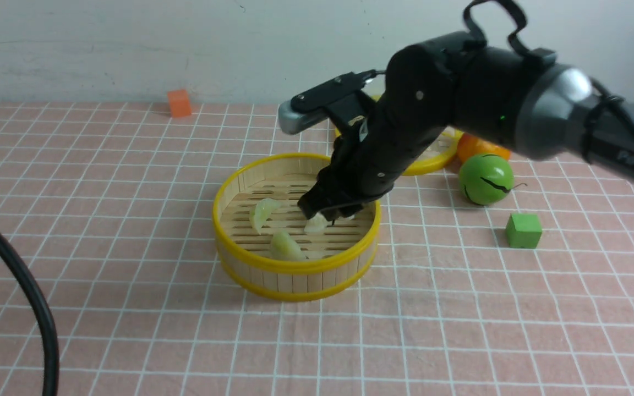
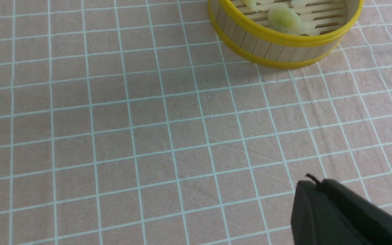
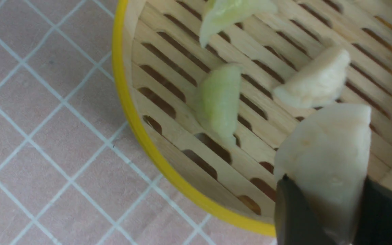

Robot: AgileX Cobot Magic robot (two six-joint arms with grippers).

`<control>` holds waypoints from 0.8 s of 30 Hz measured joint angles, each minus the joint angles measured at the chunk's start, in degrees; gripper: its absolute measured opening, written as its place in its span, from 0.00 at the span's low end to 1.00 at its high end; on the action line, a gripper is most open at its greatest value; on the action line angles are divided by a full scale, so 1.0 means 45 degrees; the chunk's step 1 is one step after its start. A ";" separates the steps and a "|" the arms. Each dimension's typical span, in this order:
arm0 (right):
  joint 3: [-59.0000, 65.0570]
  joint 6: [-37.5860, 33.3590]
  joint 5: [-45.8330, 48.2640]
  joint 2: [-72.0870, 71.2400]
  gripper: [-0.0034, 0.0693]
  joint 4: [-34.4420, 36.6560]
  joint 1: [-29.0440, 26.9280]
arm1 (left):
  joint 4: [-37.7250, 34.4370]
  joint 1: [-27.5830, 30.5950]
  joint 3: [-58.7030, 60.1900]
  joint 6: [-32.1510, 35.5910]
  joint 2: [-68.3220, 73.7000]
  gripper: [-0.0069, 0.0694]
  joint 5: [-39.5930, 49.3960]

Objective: Put the dumplings into the steamer on the table with the pink tablecloth.
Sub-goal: 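Place the dumpling in the bamboo steamer basket with the right gripper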

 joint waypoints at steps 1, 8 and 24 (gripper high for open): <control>0.0000 0.0000 -0.0201 0.0284 0.35 0.0000 0.0030 | 0.0000 0.0000 0.0000 0.0000 0.0000 0.10 0.0000; -0.0054 0.0181 -0.1329 0.1508 0.35 -0.0694 0.0030 | 0.0000 0.0000 0.0000 0.0000 0.0000 0.10 0.0000; -0.1951 0.0626 0.1009 0.1609 0.76 -0.0979 0.0030 | 0.0000 0.0000 0.0049 -0.0011 -0.0135 0.10 0.0000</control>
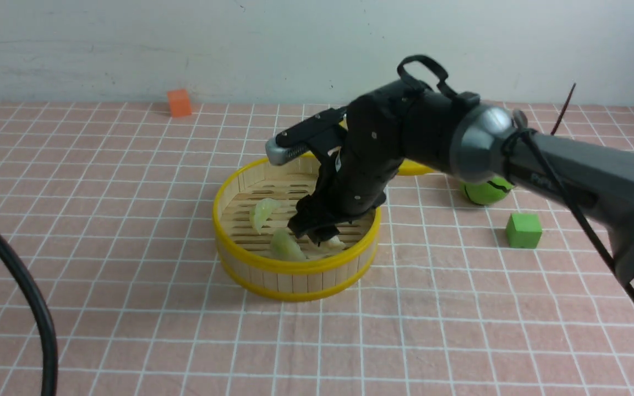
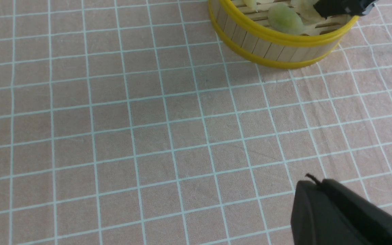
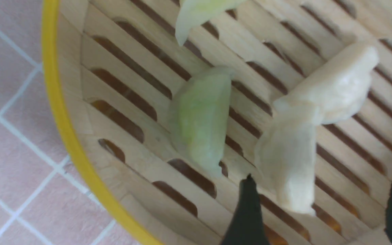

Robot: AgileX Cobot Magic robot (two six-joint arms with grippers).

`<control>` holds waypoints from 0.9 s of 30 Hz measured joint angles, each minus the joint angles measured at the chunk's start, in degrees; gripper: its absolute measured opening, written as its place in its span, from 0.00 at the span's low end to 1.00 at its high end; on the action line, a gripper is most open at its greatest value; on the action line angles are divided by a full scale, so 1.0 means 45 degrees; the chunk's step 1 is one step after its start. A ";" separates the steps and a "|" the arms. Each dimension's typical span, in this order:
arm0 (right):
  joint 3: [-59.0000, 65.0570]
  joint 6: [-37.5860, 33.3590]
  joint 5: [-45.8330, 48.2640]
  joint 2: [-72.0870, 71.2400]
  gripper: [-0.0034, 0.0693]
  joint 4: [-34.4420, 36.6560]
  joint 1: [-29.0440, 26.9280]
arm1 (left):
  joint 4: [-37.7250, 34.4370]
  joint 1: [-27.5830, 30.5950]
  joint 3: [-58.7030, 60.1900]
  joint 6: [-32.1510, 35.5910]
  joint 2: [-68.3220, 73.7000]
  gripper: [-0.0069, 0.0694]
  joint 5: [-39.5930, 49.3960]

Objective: Put the dumplings into the steamer on the table with the pink tablecloth.

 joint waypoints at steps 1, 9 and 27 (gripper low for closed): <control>-0.0304 0.0000 0.0472 -0.0206 0.78 0.0000 0.0000 | 0.0000 0.0000 0.0087 0.0000 -0.0149 0.10 -0.0016; -0.1042 -0.0218 0.3317 -0.2574 0.67 0.0012 0.0000 | 0.0000 0.0000 0.2708 0.0000 -0.3584 0.10 -0.1874; 0.7559 -0.1234 -0.0804 -1.1498 0.02 0.1223 0.0000 | -0.0344 0.0000 0.8176 -0.0035 -0.7763 0.11 -0.6008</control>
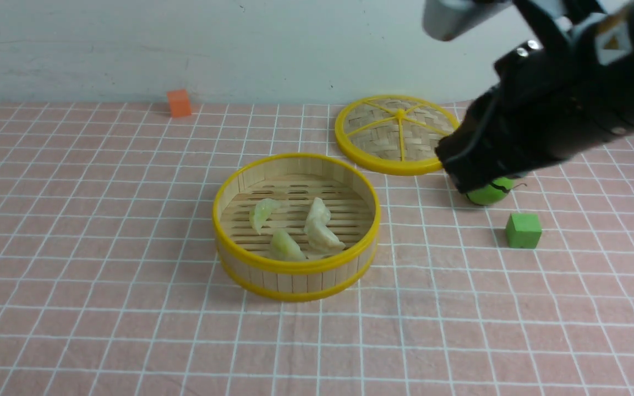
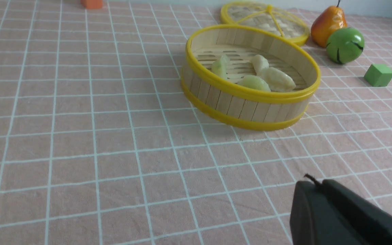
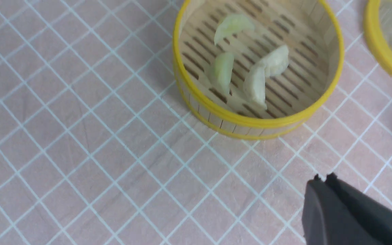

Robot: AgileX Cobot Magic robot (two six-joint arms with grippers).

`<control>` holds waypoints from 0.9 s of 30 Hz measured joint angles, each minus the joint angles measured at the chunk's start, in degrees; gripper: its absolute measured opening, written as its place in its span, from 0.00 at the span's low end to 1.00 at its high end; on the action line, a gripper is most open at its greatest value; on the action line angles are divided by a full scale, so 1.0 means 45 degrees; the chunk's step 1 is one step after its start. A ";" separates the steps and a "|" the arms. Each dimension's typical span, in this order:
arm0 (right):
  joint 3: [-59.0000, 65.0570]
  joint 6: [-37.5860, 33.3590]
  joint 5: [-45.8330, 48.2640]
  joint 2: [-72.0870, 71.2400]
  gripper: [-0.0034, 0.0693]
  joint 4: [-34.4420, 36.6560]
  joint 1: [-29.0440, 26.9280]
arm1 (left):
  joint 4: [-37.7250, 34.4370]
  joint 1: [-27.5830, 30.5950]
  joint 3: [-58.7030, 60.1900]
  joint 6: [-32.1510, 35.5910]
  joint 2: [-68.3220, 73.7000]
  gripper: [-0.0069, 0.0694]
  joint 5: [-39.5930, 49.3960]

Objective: Put the dumplings into the steamer on the table with the pink tablecloth.

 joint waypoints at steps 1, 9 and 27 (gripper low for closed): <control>0.0298 0.0000 -0.0292 -0.0138 0.02 0.0000 0.0000 | 0.0000 0.0000 0.0018 0.0000 0.0000 0.11 -0.0017; 0.5170 -0.0003 -0.4191 -0.5026 0.02 0.0033 0.0000 | 0.0000 0.0000 0.0226 0.0000 0.0000 0.11 -0.0177; 0.6699 -0.0003 -0.4491 -0.6596 0.04 0.0037 0.0000 | 0.0000 0.0000 0.0226 0.0000 0.0000 0.13 -0.0191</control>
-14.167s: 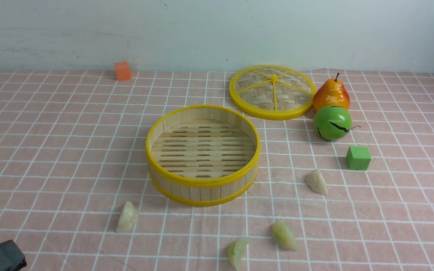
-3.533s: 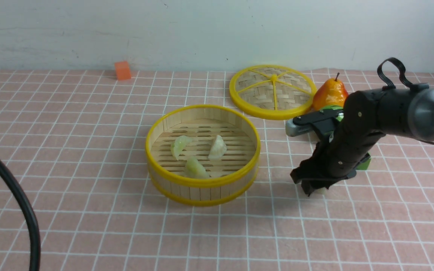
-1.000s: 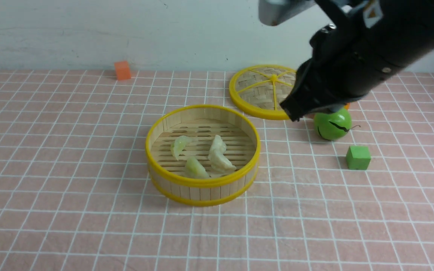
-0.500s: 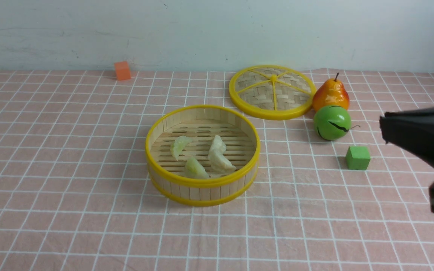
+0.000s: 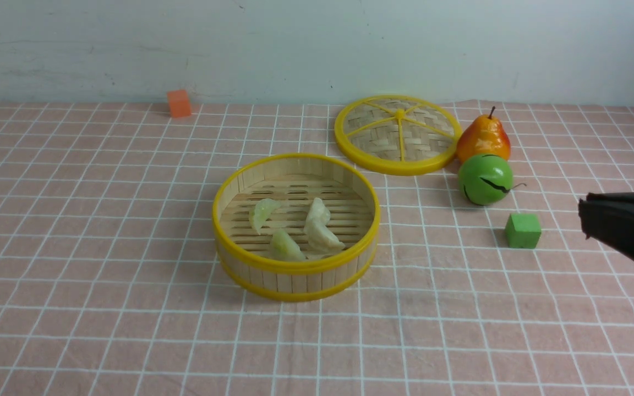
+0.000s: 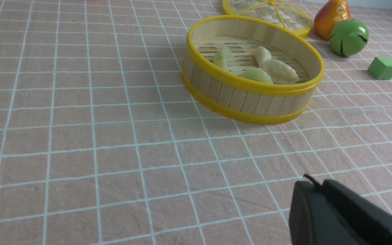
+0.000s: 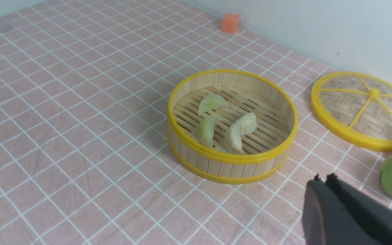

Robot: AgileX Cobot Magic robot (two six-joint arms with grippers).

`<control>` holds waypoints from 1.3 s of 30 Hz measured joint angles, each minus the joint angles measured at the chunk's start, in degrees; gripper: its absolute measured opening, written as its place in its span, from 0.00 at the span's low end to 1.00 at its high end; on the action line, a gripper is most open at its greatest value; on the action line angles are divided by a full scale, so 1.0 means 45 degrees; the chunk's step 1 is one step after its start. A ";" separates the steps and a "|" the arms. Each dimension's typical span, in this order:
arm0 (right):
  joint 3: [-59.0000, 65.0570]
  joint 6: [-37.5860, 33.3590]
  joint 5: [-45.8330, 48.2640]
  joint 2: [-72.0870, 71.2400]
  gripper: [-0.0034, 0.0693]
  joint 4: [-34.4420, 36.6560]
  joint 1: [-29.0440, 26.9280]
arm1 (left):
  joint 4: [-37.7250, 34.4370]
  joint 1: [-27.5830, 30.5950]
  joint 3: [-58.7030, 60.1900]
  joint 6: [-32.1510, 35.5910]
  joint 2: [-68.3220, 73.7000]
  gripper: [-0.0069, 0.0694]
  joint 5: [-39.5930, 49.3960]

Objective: Put the dumplings into the steamer on the table with the pink tablecloth.

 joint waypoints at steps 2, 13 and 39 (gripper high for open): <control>0.0000 0.0000 0.0000 0.0000 0.05 0.0000 0.0000 | 0.0000 0.0000 0.0000 0.0000 0.0000 0.13 0.0000; 0.0000 0.0000 0.1630 -0.0025 0.06 0.0000 0.0000 | 0.0000 0.0000 0.0000 0.0000 0.0000 0.14 0.0000; 0.0000 0.0000 0.1914 -0.0025 0.10 -0.0035 0.0000 | -0.0010 0.0000 0.0000 0.0000 0.0000 0.14 0.0000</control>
